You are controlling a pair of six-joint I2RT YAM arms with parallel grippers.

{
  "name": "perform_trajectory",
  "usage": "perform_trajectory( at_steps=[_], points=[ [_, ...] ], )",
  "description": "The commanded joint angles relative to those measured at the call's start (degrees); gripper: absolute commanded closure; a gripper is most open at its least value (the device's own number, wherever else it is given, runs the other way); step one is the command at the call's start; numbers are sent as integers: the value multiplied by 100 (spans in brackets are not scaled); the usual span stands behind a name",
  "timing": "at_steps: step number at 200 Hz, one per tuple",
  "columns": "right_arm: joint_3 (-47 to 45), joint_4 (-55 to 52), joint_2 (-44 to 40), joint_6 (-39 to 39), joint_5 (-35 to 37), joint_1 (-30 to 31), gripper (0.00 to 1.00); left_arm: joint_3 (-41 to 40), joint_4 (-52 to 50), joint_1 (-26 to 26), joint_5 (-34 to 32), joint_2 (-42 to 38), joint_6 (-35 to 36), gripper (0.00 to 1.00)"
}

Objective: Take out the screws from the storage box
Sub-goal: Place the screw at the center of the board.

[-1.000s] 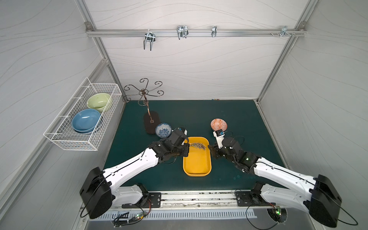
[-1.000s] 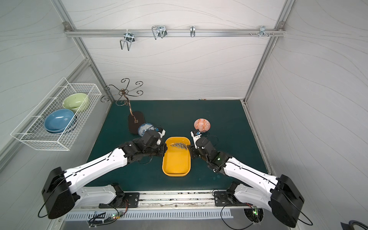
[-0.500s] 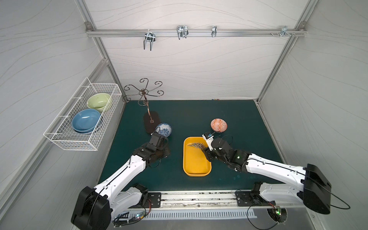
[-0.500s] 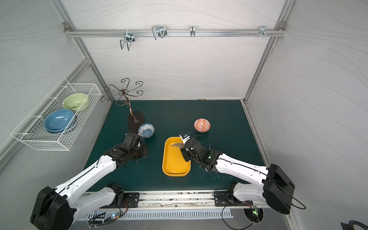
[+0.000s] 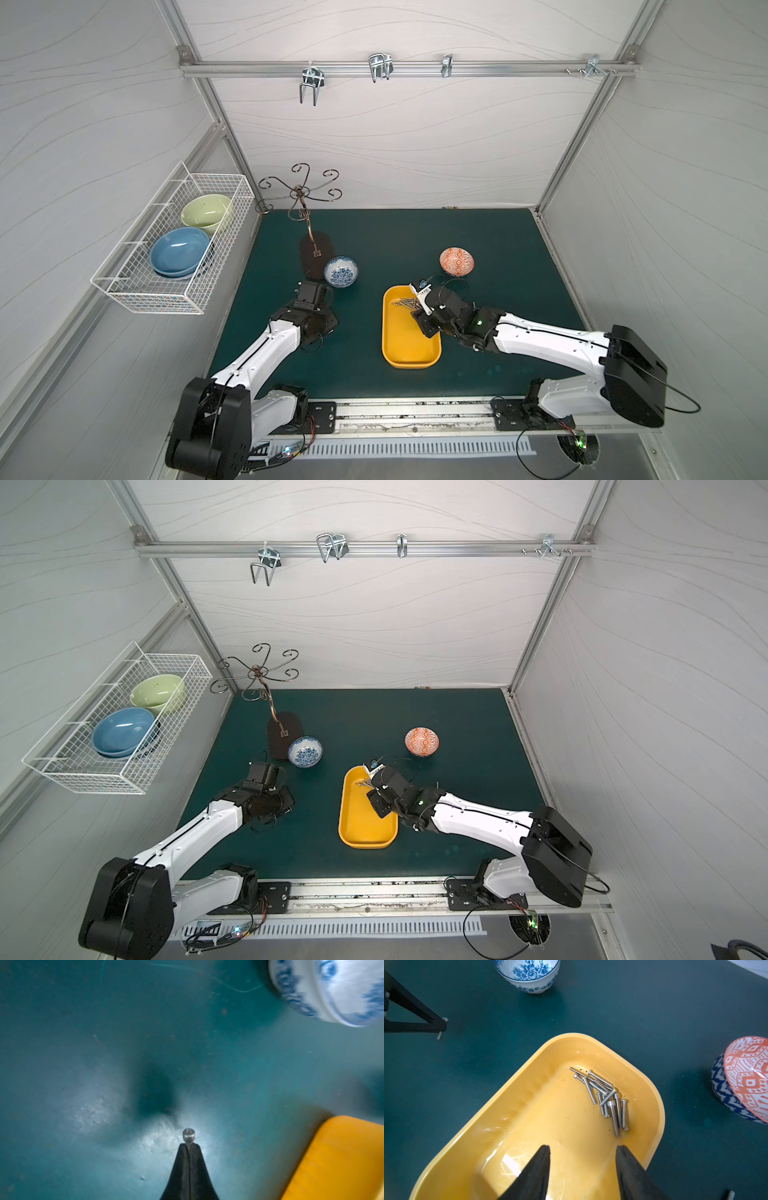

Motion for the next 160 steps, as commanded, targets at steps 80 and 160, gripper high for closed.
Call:
perform_trajectory(
  at_steps=[80, 160],
  points=[
    [767, -72, 1384, 15, -696, -514, 49, 417, -298, 208, -493, 628, -217, 100],
    [1240, -101, 2162, -113, -737, -532, 54, 509, -294, 261, -354, 904, -155, 100]
  ],
)
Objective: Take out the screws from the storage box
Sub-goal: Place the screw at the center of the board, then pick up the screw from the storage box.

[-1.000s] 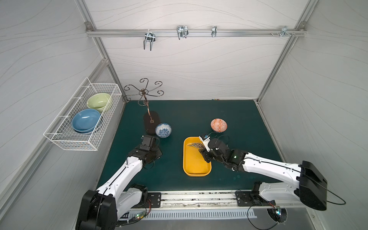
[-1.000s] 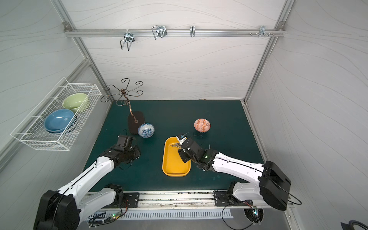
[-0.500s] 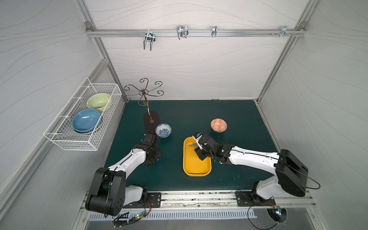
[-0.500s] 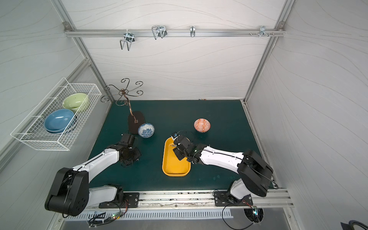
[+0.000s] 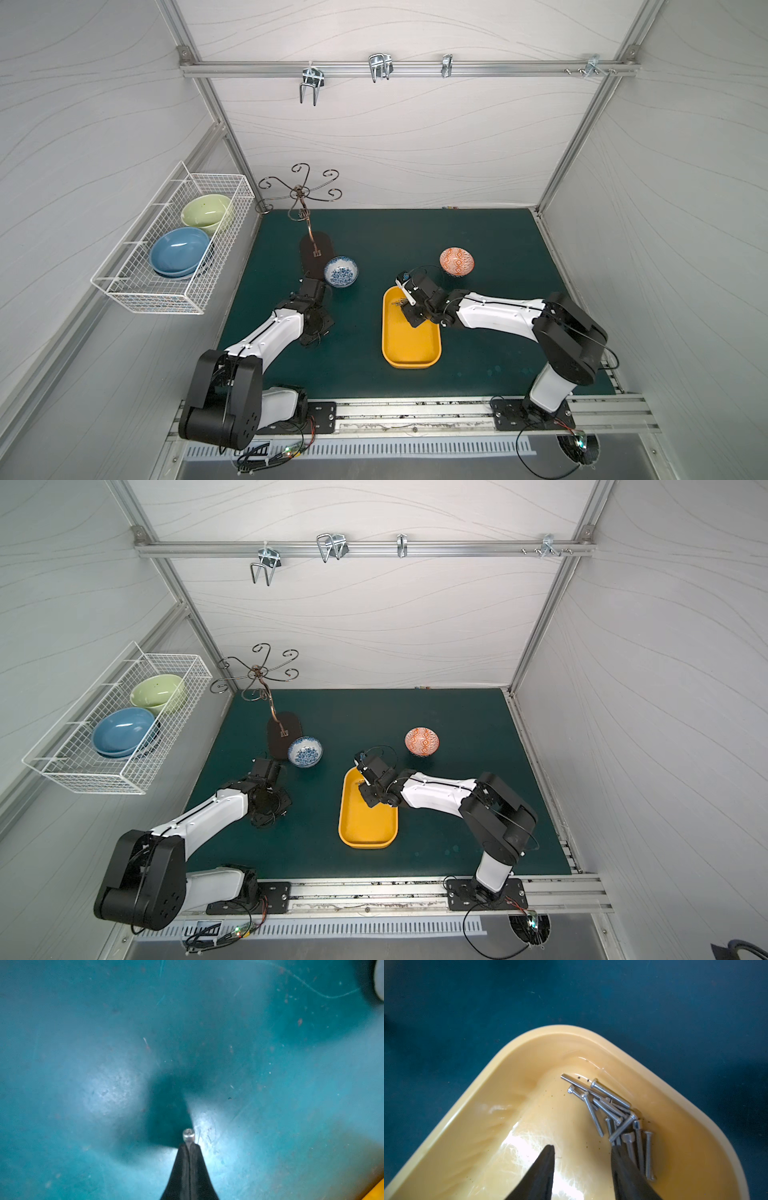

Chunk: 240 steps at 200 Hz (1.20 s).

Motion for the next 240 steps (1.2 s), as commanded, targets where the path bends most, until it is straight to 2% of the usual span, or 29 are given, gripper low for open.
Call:
perform_trajectory(
  at_steps=[1, 17, 28, 52, 67, 107, 133, 163, 188, 215, 240],
  points=[
    [157, -49, 189, -91, -57, -10, 54, 282, -34, 47, 31, 193, 3, 100],
    [221, -71, 293, -105, -63, -18, 54, 279, 70, 47, 183, 270, 50, 100],
    [264, -80, 366, -108, -56, -18, 54, 256, 133, 47, 217, 284, 68, 91],
    [356, -89, 520, -114, -77, -40, 56, 246, 133, 47, 223, 249, 79, 87],
    [413, -97, 603, -117, -114, -62, 57, 230, 129, 47, 228, 206, 85, 80],
    [562, -158, 806, -113, -162, -105, 64, 218, 130, 47, 215, 136, 89, 76],
    [631, -189, 909, -94, -169, -141, 65, 192, 117, 46, 196, 19, 96, 75],
    [660, -214, 1028, -102, -225, -175, 69, 23, 226, 47, 273, -415, 129, 68],
    [623, -221, 1116, -84, -253, -170, 72, -143, 243, 45, 243, -984, 138, 56],
    [494, -199, 1124, -34, -239, -176, 75, -299, 170, 47, 99, -1602, 99, 48],
    [381, -150, 1124, -5, -237, -175, 84, -392, 119, 47, 32, -1961, 68, 40]
  ],
)
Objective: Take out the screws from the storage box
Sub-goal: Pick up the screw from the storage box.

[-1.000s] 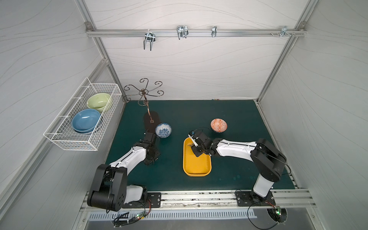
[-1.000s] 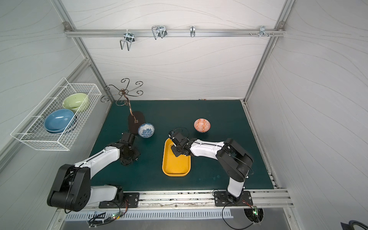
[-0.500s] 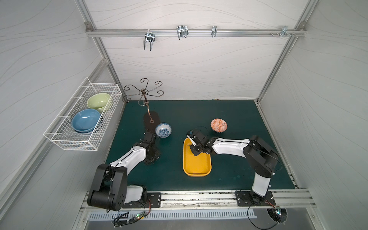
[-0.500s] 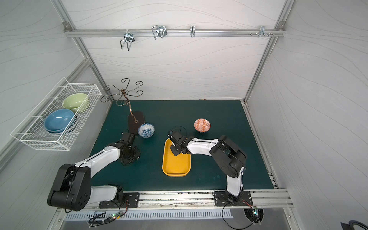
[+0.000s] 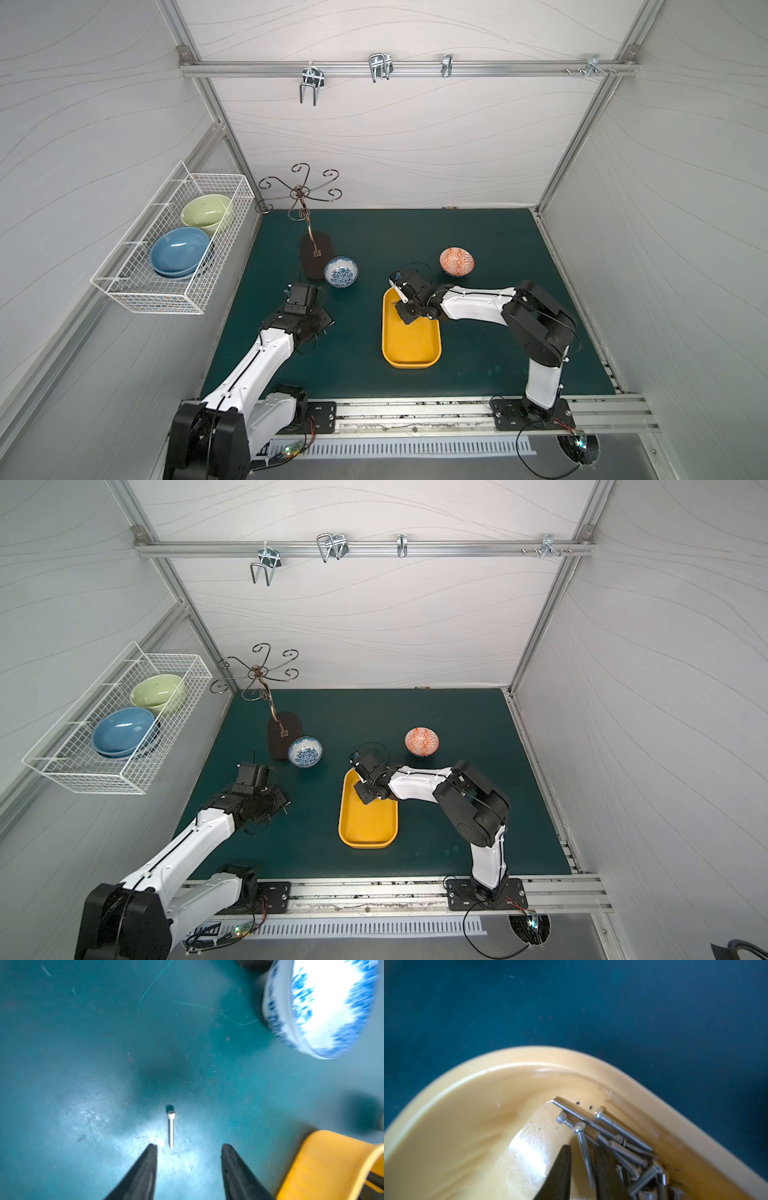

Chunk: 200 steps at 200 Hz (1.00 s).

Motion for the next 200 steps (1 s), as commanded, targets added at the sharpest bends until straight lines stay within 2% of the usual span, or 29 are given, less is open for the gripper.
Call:
perform_trajectory(
  at_steps=[1, 16, 58, 100, 124, 178, 200],
  points=[
    [-185, -196, 154, 76, -72, -29, 84, -71, -7, 21, -147, -294, -19, 39],
    [-186, -205, 181, 72, -87, -23, 91, -94, -8, 17, -134, -421, -20, 33],
    [-125, -224, 213, 71, -106, -37, 100, -87, -102, 20, -214, -558, -92, 30],
    [-57, -223, 221, 63, -178, -48, 100, -51, -396, 21, -540, -834, -291, 26],
    [-27, -240, 106, 35, -209, -47, 100, -54, -776, 21, -1061, -1001, -894, 25],
    [83, -300, -148, -39, -185, -39, 100, 104, -994, 21, -1162, -1006, -626, 28],
    [135, -328, -186, -55, -235, -39, 100, 86, -777, 21, -804, -920, -415, 29]
  ],
)
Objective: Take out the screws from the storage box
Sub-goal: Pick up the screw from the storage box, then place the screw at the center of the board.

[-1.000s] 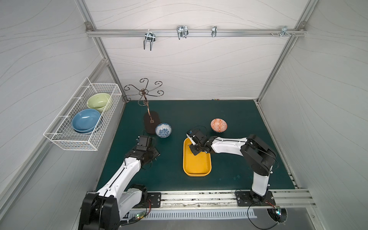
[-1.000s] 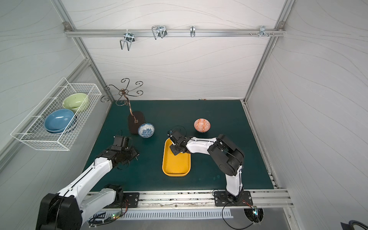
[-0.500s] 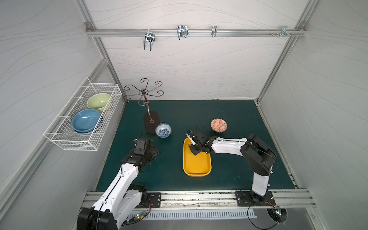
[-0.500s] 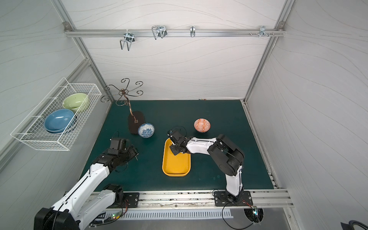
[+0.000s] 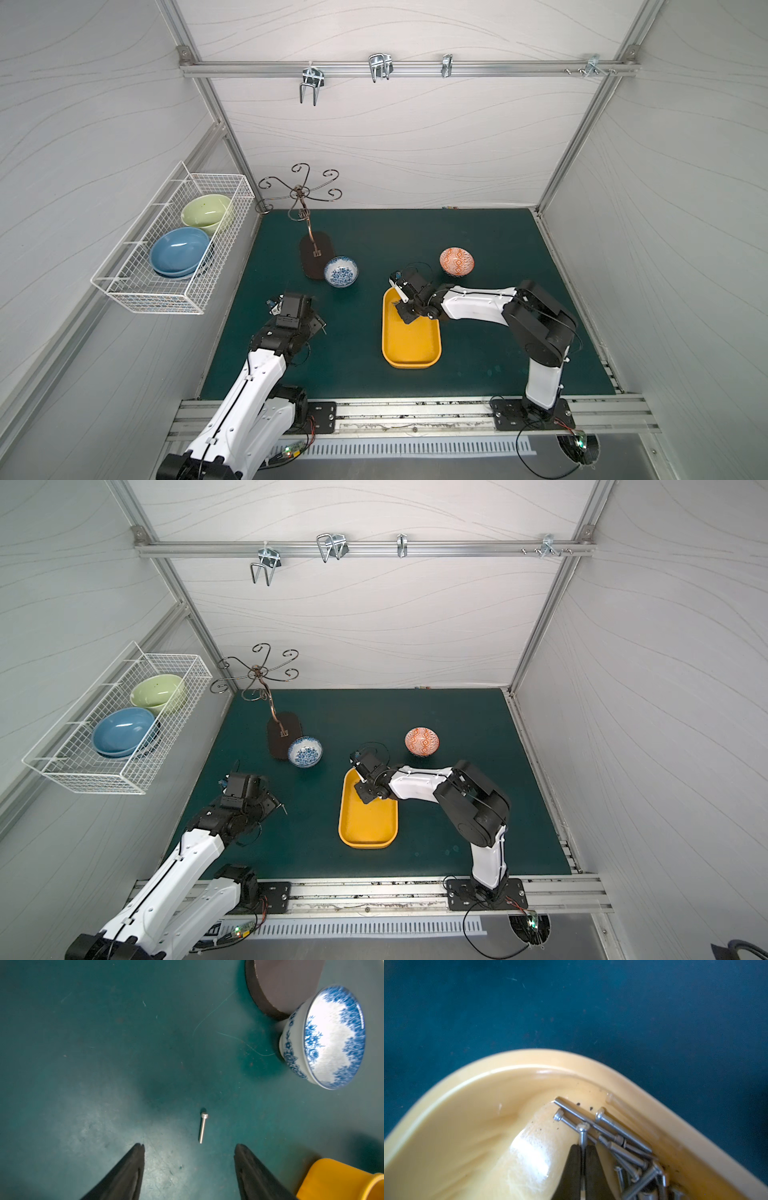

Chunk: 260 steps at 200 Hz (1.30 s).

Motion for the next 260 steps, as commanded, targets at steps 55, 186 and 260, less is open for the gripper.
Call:
perform_trajectory(
  at_steps=[55, 186, 260],
  points=[
    [0, -321, -635, -74, -14, -12, 100, 119, 418, 21, 589, 125, 450, 27],
    [-1410, -216, -3147, 318, 755, 109, 100, 1078, 109, -1831, 128, 101, 463, 28],
    [-2382, -234, -4523, 911, 1006, -484, 100, 1478, 389, -2825, 254, 437, 760, 29]
  ],
)
